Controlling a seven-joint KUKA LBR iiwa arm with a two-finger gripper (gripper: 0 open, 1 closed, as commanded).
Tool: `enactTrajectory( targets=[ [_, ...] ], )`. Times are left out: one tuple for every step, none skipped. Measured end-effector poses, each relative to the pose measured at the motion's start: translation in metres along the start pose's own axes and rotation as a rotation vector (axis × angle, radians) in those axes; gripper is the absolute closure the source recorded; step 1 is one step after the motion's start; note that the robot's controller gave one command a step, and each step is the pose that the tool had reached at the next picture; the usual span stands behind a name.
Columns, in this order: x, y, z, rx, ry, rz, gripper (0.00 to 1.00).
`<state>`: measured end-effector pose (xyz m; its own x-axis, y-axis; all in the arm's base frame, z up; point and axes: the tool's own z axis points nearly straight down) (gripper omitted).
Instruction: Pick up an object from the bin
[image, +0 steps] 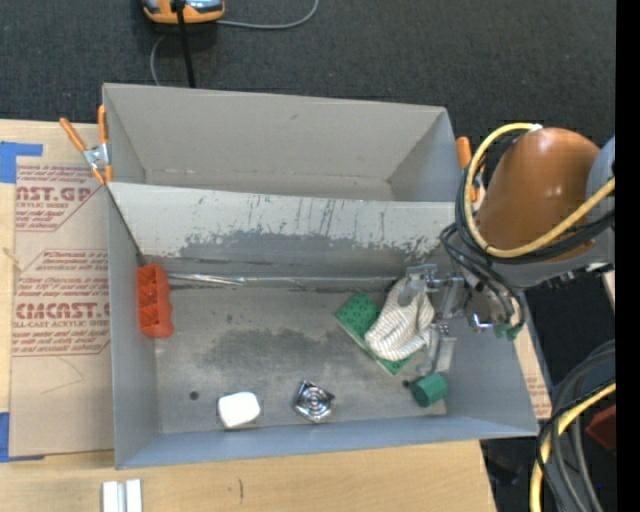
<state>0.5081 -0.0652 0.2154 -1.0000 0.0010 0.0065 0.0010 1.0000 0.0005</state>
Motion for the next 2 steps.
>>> enactTrajectory(
  targets=[
    [-0.001,0.000,-0.005,0.001,-0.008,-0.001,0.00],
    [-0.011,-0.007,0.007,0.000,-0.012,0.044,0.00]
  ],
)
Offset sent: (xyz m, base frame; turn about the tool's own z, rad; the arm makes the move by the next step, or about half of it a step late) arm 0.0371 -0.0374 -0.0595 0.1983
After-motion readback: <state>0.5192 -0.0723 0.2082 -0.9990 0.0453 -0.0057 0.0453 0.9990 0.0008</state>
